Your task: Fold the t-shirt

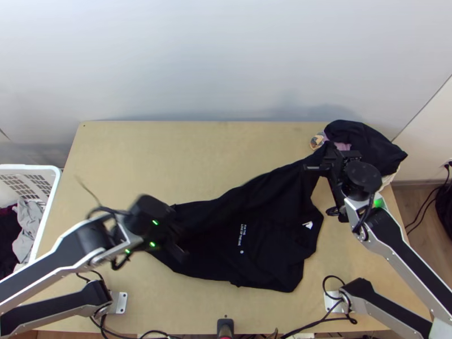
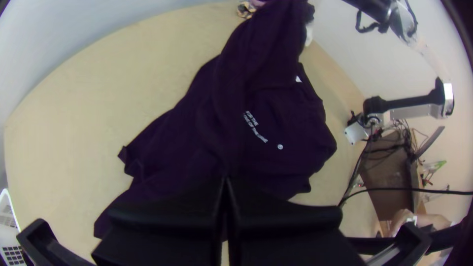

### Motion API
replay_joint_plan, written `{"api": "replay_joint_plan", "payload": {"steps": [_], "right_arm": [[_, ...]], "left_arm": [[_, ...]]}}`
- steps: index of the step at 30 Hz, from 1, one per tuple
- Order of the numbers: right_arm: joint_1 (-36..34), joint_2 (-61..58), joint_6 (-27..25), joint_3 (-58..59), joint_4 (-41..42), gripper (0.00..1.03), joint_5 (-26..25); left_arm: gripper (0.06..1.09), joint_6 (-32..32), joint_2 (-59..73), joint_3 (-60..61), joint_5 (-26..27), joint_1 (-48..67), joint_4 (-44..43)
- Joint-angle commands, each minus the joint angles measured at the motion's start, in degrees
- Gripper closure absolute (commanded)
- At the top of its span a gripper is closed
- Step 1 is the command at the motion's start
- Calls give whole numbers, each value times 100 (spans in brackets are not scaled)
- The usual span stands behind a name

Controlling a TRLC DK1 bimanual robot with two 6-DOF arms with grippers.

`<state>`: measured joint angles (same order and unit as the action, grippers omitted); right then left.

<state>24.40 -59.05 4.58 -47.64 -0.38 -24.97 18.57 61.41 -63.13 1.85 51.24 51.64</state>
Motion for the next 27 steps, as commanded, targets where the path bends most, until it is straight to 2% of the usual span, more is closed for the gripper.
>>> {"api": "replay_joint_plan", "payload": {"steps": [1, 5, 6, 7, 8, 9, 11, 12, 18, 27], "right_arm": [[-146, -256, 570, -35, -234, 100, 45], [-155, -265, 729, -61, -568, 100, 98], [-173, -265, 773, -88, -656, 100, 124], [-199, -265, 834, -105, -726, 100, 133], [-225, -265, 887, -123, -814, 100, 142], [-252, -265, 904, -132, -867, 100, 142], [-322, -256, 975, -114, -929, 100, 150], [-349, -256, 1001, -114, -964, 100, 150], [-331, -292, 1071, -193, -972, 100, 150], [-322, -362, 1063, -281, -1060, 100, 142]], "left_arm": [[105, 332, 451, 513, -18, 1116, -664], [104, 631, 1145, 363, -18, 1292, -980], [101, 666, 1321, 258, -18, 1353, -1121], [87, 675, 1435, 135, -18, 1415, -1270], [64, 692, 1506, 12, -18, 1459, -1376], [48, 771, 1646, -164, -26, 1467, -1402], [20, 824, 1910, -551, -18, 1423, -1323], [14, 850, 2033, -779, -26, 1336, -1173], [11, 631, 2165, -1307, -26, 228, -980], [11, -11, 1726, 117, -26, -1204, -611]]}}
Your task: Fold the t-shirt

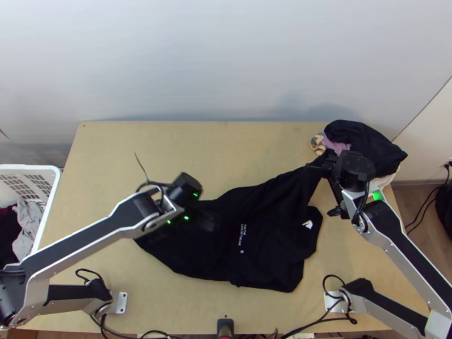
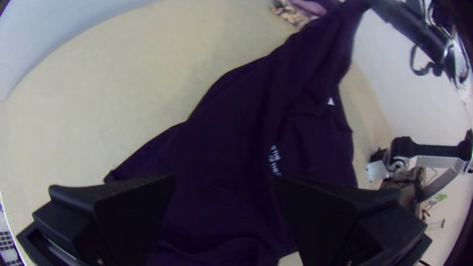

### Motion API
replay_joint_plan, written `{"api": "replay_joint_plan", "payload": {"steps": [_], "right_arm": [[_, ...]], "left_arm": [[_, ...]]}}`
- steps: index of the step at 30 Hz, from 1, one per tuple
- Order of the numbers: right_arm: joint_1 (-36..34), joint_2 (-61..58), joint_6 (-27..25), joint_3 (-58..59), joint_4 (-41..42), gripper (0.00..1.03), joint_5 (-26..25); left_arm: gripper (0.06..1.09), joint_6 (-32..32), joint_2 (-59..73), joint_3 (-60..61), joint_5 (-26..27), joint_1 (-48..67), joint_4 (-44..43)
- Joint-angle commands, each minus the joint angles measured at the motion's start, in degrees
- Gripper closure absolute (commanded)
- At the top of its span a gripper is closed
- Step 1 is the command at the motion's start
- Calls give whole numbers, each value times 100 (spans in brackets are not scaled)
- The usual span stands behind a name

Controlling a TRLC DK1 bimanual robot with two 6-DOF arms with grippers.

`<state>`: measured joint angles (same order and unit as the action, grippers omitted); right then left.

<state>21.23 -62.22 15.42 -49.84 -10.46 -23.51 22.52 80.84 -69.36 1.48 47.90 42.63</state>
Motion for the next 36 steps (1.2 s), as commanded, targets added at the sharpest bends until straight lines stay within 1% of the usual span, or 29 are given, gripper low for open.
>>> {"api": "replay_joint_plan", "payload": {"steps": [1, 6, 12, 14, 20, 22, 26, 27, 31, 35, 36], "right_arm": [[-23, -45, -57, -69, -53, 100, -5], [-76, -45, -92, -52, -53, 100, -5], [-49, -54, -83, -34, -44, 100, -5], [-67, -45, -83, -34, -44, 100, -5], [-67, 52, -92, 98, -44, 100, -14], [-58, 60, -109, 107, -44, 100, -14], [-67, 52, -153, 107, -18, 100, -22], [-76, 52, -162, 107, -9, 100, -22], [-102, 43, -162, 133, 0, 100, -31], [-155, 34, -162, 133, 9, 100, -49], [-163, 34, -162, 133, 18, 100, -49]], "left_arm": [[11, -442, -314, 854, 11, -896, 413], [11, -477, -692, 1136, 63, -905, 922], [11, -169, -508, 1171, 107, -729, 940], [17, -2, -393, 1153, 151, -659, 940], [17, 420, -7, 951, 169, -492, 896], [19, 455, 125, 898, 169, -466, 896], [34, 578, 213, 898, 266, -431, 694], [40, 595, 231, 907, 309, -431, 641], [73, 736, 301, 933, 309, -387, 527], [100, 789, 283, 960, 283, -290, 536], [105, 797, 275, 951, 266, -281, 536]]}}
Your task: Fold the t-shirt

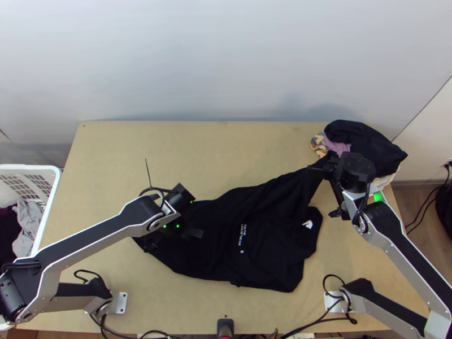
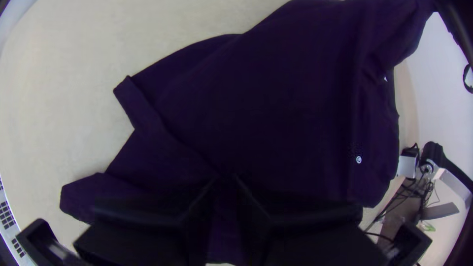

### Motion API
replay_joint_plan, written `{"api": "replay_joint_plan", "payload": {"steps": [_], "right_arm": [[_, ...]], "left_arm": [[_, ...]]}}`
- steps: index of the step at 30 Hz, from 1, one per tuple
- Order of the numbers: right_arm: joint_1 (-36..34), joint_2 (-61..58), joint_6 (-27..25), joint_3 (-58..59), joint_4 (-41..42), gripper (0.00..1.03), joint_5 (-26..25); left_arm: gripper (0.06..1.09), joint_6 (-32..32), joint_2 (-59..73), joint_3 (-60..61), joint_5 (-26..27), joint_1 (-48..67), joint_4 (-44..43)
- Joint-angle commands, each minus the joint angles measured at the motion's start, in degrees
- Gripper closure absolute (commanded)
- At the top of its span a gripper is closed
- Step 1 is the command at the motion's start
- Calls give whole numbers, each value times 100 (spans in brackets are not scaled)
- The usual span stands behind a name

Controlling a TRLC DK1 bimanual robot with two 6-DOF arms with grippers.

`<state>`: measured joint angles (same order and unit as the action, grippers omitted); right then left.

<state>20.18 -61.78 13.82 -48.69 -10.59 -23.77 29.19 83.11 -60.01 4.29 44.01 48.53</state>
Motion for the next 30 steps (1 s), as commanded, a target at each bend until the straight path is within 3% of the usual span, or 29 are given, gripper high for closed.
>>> {"api": "replay_joint_plan", "payload": {"steps": [1, 7, 18, 30], "right_arm": [[-76, -18, -3, 8, 31, 100, -22], [-94, -45, -117, -299, 31, 100, -22], [-138, -238, -521, -1626, -295, 100, -93], [179, -256, -1409, -3437, -585, 100, -655]], "left_arm": [[105, 122, 30, 7, -16, 108, -37], [105, 43, -331, -538, -25, -437, 271], [105, -142, -506, -2894, -16, -2467, 745], [105, -159, -515, -5697, 36, -3733, 886]]}}
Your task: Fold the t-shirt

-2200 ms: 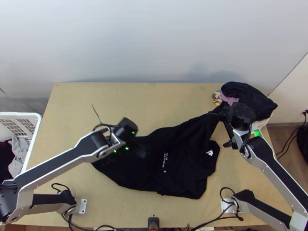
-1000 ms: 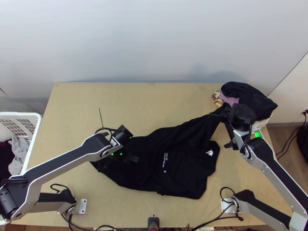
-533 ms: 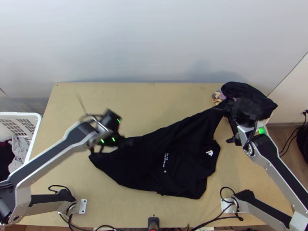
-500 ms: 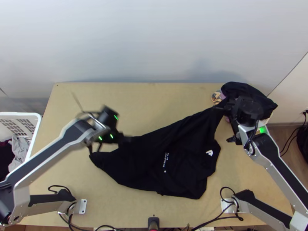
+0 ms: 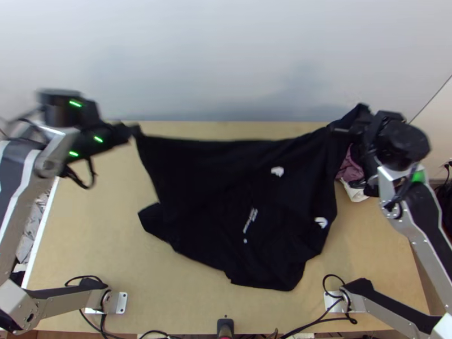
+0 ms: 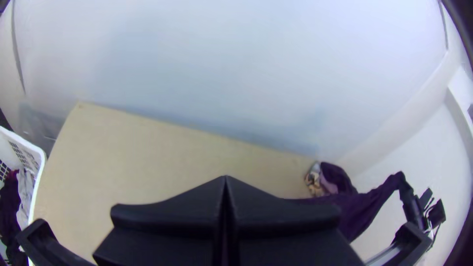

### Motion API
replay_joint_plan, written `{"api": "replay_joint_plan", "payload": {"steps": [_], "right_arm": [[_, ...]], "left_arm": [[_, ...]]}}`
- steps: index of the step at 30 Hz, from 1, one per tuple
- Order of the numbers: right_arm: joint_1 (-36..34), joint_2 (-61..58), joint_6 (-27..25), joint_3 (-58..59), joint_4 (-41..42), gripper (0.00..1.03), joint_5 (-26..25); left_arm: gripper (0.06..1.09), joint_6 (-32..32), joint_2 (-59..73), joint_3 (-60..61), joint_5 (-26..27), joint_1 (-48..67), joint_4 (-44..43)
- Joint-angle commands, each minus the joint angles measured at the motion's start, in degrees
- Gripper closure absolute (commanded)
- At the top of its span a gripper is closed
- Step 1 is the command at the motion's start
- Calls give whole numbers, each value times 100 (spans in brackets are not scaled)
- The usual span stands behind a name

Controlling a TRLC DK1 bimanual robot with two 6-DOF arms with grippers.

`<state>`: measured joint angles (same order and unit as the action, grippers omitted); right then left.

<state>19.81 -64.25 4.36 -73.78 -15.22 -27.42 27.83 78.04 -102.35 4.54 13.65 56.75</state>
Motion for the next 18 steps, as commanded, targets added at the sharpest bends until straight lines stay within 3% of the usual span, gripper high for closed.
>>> {"api": "replay_joint_plan", "payload": {"steps": [1, 6, 12, 18], "right_arm": [[269, 0, -550, -1051, -139, 100, -343], [893, 79, -1192, -1666, 28, 100, -870], [1526, 114, -1957, -2317, 204, 100, -1275], [2308, 343, -3292, -2413, 1030, 100, -1644]], "left_arm": [[105, -24, -8, -1701, 12, -732, 108], [105, -41, -96, -2677, 12, -996, 187], [105, -437, -755, -2773, -49, -1233, -77], [105, -771, -1344, -2765, -58, -1321, -15]]}}
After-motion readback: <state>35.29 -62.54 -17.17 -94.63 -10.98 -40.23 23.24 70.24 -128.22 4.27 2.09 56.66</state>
